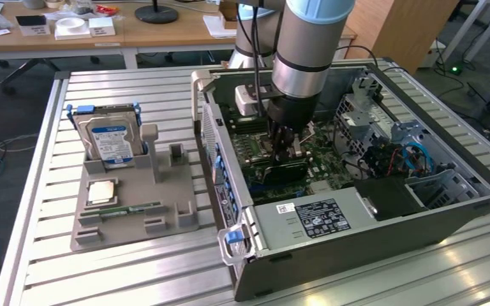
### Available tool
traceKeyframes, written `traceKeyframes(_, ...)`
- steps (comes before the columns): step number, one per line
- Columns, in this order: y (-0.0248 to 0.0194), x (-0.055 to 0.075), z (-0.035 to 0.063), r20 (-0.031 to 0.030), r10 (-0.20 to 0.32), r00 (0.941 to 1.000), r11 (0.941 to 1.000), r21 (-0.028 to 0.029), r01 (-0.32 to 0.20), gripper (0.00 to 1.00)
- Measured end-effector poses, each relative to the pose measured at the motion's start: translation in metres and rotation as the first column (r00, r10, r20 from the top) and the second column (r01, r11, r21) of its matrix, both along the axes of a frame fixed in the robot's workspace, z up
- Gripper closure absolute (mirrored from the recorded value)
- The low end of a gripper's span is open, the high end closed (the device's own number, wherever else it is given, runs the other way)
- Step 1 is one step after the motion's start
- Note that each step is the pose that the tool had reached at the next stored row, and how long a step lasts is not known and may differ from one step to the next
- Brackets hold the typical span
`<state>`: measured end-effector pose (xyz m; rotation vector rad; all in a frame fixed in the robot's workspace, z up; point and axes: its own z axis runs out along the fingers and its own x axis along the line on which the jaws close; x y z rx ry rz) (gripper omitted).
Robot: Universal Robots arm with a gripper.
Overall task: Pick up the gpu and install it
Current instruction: 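Press down on the gpu until it lock into place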
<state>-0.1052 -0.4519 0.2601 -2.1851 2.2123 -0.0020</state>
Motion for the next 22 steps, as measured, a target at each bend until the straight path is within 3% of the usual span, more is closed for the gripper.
traceKeyframes(8,0.0002,0.0,0.0018,0.0007,0.0,1.0,1.0,0.0019,0.0,0.89)
traceKeyframes(22,0.0,0.004,0.022,0.0,0.0,1.0,1.0,0.0001,0.0,0.89)
